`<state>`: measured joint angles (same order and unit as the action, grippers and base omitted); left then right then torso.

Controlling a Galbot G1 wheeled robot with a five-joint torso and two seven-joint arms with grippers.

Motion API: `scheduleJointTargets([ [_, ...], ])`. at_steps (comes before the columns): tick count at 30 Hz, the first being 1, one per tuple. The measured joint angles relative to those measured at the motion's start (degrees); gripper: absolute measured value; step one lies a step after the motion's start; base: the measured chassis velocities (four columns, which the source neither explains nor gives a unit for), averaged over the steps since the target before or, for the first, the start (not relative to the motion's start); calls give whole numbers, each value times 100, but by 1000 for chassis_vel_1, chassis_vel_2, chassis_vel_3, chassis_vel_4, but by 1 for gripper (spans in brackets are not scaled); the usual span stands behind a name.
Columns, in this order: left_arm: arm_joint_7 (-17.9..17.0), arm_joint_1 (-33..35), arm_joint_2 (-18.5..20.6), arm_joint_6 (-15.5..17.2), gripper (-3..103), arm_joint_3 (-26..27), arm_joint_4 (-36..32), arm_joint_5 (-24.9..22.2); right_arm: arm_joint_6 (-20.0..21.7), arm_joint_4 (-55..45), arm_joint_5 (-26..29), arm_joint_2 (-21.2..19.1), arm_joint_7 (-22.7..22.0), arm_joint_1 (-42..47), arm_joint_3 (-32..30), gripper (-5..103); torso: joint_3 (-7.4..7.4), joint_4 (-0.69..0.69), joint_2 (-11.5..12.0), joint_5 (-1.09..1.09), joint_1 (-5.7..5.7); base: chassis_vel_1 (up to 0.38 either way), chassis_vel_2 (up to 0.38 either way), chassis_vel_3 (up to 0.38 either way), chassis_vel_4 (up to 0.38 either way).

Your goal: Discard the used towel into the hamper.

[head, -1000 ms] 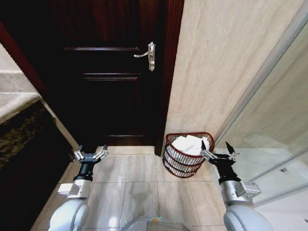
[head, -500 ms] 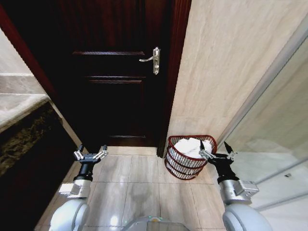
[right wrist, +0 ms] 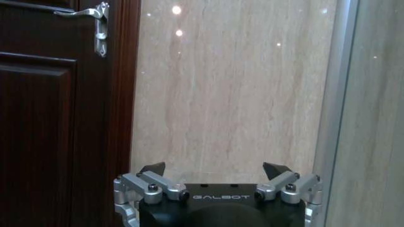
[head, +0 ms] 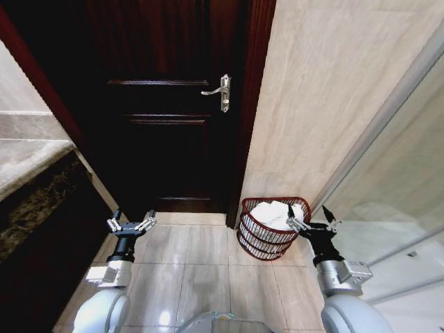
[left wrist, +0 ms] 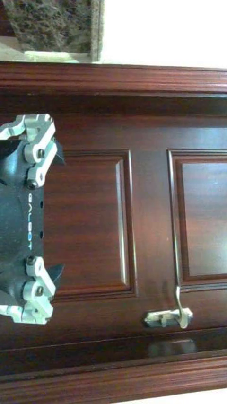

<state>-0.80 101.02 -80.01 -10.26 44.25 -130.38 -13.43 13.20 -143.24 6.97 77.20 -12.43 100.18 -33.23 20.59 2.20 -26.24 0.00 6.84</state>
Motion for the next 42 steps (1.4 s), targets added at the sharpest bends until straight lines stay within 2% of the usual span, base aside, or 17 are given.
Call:
scheduleJointTargets([
  [7,-2,33,-41,-39,100,-16,0,15,-31,0,-18,-4,0,8,35,100,101,0,-159,0,59,-33,-32,34,38],
  [14,-44,62,-52,-68,100,-22,23,21,-325,0,-74,-20,42,5,47,100,179,0,-289,1,110,-33,-29,32,51],
  [31,-27,35,-18,-49,100,-42,116,91,-340,1,-52,-14,-48,32,42,100,350,0,-590,0,236,0,0,0,0],
  [42,39,-93,66,35,100,-90,254,47,-478,14,-172,181,271,-47,-177,100,499,0,-850,0,346,0,0,0,0],
])
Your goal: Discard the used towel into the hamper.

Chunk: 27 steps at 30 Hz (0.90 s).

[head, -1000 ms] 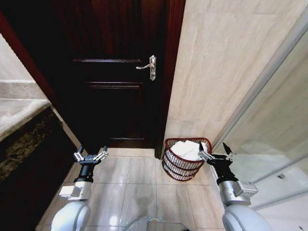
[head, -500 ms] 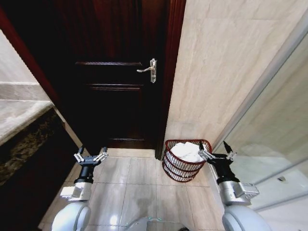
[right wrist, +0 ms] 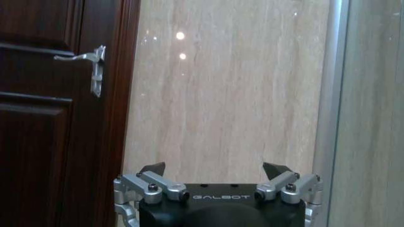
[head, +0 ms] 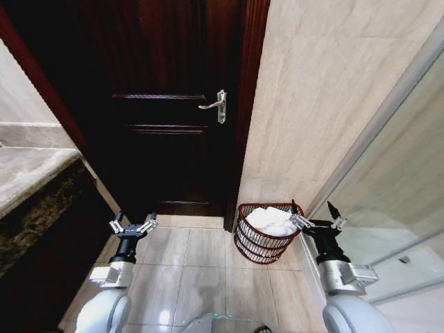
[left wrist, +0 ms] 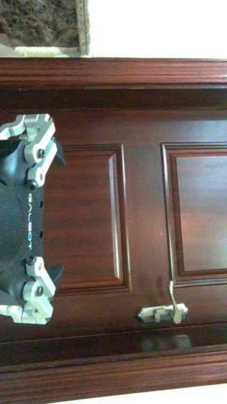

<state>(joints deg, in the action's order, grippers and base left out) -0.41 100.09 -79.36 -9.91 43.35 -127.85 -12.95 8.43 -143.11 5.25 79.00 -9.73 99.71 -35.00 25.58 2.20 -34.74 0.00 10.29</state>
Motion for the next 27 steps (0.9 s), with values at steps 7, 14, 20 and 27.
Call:
scheduleJointTargets([
  [7,-5,-95,35,245,100,-26,-123,-37,-38,30,140,211,168,-105,-159,100,120,0,-198,0,78,0,0,0,0],
  [14,202,-100,88,274,100,-59,-34,-122,-743,521,157,661,953,-120,-819,100,224,0,-374,0,151,0,0,0,0],
  [20,236,-101,73,246,100,-81,77,-73,-967,660,282,850,1118,51,-872,100,294,0,-490,0,197,0,0,0,0],
  [27,141,-264,1,268,100,-106,125,1,-897,556,333,950,1160,136,-698,100,409,0,-673,-1,267,0,0,0,0],
])
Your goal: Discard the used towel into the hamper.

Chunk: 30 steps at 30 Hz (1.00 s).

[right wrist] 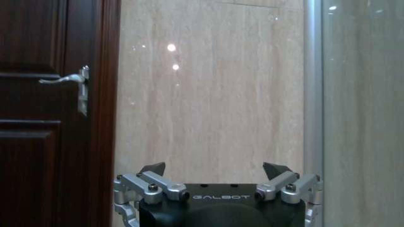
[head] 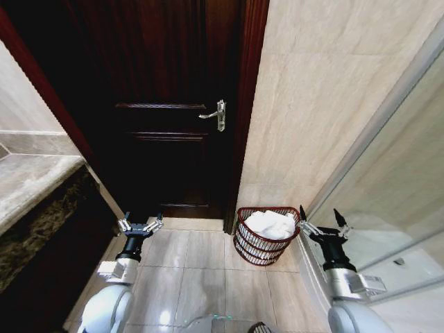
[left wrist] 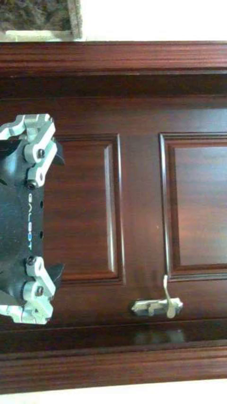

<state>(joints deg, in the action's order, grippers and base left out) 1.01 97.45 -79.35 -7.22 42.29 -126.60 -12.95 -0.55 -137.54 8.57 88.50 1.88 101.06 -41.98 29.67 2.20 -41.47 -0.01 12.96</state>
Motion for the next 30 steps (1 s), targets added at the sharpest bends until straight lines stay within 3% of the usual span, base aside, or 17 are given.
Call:
scheduleJointTargets([
  [4,-205,-136,-58,173,100,-74,-66,148,354,-135,2,-79,-70,-107,164,100,76,0,-130,1,56,0,0,0,0],
  [13,-484,-175,-175,263,100,-109,-176,517,613,-265,-7,-298,-144,-276,262,100,193,0,-343,1,149,0,0,0,0],
  [30,-274,6,-356,102,100,63,-381,421,762,-246,33,-579,-429,-485,391,100,437,1,-771,1,333,0,0,0,0],
])
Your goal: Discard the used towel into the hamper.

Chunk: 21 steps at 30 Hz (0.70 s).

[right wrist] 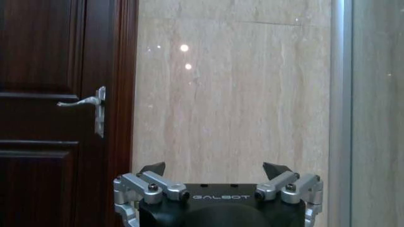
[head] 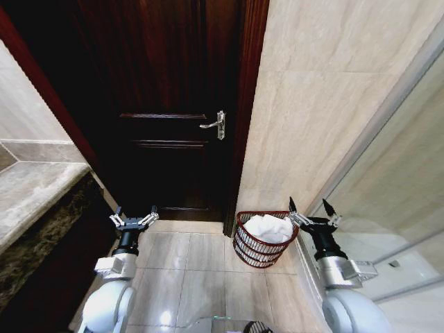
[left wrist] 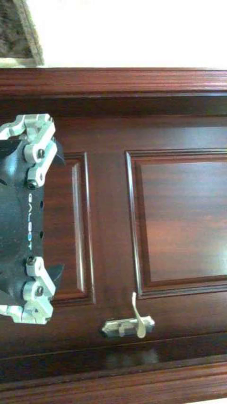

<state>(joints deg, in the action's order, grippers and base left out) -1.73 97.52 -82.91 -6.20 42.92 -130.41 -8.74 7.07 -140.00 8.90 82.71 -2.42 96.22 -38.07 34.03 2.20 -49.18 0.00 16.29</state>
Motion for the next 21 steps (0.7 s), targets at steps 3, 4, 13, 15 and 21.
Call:
scheduleJointTargets([
  [3,19,9,7,9,100,1,-97,0,61,-35,85,-33,-88,-27,19,100,45,0,-80,0,37,0,0,0,0],
  [4,32,14,31,34,100,11,-167,-3,84,-73,129,-59,-132,-30,11,100,72,0,-128,0,57,0,0,0,0],
  [13,69,21,20,127,100,-77,-283,34,105,-199,212,-61,-174,59,-38,100,186,-1,-331,1,144,0,0,0,0],
  [15,72,52,-44,132,100,-122,-307,49,125,-238,199,-62,-188,78,16,100,222,-1,-395,0,173,0,0,0,0],
  [21,77,65,-153,153,100,-163,-349,85,189,-275,162,-138,-261,55,109,100,319,0,-558,0,241,0,0,0,0],
])
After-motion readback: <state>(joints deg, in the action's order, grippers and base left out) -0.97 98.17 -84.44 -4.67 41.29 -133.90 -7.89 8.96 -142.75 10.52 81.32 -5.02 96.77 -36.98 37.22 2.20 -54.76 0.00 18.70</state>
